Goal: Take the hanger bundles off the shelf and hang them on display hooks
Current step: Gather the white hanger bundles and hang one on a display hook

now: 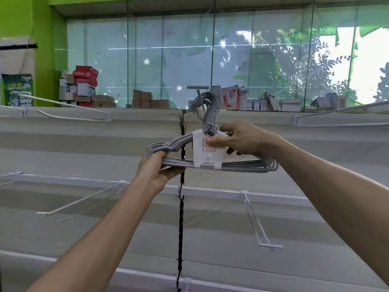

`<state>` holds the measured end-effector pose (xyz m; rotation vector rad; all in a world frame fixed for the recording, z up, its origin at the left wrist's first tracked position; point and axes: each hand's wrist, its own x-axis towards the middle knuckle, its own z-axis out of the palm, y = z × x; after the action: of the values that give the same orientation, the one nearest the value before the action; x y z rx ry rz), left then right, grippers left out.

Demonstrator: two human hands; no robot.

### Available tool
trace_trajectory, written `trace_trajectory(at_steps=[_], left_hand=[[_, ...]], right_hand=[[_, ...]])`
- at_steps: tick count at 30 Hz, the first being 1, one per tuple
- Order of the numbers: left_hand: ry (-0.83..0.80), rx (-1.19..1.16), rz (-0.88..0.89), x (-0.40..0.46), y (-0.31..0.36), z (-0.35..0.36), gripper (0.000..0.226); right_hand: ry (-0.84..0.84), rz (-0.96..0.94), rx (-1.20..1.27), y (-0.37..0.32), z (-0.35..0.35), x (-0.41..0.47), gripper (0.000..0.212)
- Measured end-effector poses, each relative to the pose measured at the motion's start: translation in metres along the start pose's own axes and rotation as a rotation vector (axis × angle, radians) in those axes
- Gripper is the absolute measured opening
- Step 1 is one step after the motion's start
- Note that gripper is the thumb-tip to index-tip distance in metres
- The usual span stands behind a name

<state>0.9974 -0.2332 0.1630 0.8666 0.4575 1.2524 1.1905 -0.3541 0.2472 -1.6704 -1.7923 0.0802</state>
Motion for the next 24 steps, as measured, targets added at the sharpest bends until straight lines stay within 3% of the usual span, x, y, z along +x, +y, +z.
trace_trajectory(at_steps=[8, 14, 19, 24], left_hand=[[0.010, 0.005, -0.007, 0.018, -0.013, -0.009, 0.017], [-0.016, 0.107, 0.043, 0.023, -0.021, -0.024, 0.034], [0.032, 0.354, 0.160, 0.027, -0.019, -0.034, 0.039], [0.132, 0.735, 0.419, 0.018, -0.007, -0.041, 0.051]], right_hand=[[0.013, -0.002, -0.029, 0.012, 0.012, 0.012, 0.045], [-0.022, -0.014, 0.011, 0.018, 0.022, 0.015, 0.040], [0.014, -0.009, -0.058, 0.017, 0.026, 0.016, 0.053], [0.026, -0.019, -0.085, 0.012, 0.031, 0.012, 0.050]])
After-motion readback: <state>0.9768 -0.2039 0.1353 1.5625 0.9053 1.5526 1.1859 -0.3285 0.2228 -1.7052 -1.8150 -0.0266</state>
